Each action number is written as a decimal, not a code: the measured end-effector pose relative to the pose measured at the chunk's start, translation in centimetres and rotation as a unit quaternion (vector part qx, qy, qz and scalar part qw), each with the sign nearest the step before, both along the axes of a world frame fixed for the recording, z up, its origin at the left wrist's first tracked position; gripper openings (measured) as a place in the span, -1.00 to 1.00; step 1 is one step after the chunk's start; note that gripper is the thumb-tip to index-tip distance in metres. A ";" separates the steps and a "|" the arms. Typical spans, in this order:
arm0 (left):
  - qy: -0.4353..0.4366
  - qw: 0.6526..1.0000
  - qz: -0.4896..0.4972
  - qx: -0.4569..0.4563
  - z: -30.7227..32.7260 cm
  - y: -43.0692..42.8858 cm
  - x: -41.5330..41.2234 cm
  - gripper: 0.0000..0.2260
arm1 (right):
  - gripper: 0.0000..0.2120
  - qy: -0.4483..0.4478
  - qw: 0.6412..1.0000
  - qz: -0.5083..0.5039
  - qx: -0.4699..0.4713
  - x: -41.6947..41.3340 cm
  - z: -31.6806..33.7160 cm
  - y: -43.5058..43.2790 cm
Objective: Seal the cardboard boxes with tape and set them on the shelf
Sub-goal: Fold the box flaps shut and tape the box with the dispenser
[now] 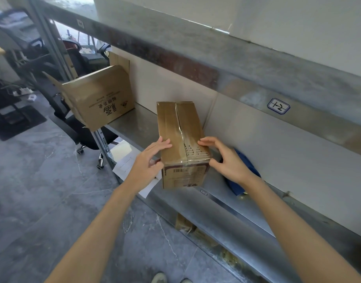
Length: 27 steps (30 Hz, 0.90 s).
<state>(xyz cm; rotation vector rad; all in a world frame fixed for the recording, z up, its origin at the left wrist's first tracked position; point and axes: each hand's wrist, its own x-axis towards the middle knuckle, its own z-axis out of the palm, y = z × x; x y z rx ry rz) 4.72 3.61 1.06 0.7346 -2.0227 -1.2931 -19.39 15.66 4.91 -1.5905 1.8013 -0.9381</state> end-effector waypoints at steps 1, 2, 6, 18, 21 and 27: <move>-0.001 1.000 0.005 -0.005 0.0 0.1 -0.1 -0.47 | -0.46 0.003 1.000 -0.001 0.009 -0.1 0.2 -0.1; 0.000 1.000 0.013 -0.005 -0.1 0.1 -0.2 -0.48 | -0.43 0.005 1.000 -0.003 0.014 -0.3 0.2 -0.3; 0.007 0.999 0.034 0.003 -0.2 0.1 -0.5 -0.51 | -0.50 0.007 1.000 -0.006 0.003 -0.6 -0.2 -0.8; 0.046 0.995 0.088 -0.001 -1.4 0.7 -1.2 -0.68 | -0.65 -0.047 0.994 -0.066 -0.076 0.0 -2.4 -1.1; 0.059 0.993 0.103 0.009 -1.3 0.9 -1.5 -0.69 | -0.61 -0.054 0.992 -0.072 -0.084 0.2 -2.5 -1.2; 0.070 0.991 0.100 0.046 -0.4 1.6 -1.8 -0.67 | -0.67 -0.065 0.989 -0.097 -0.087 1.1 -2.4 -1.4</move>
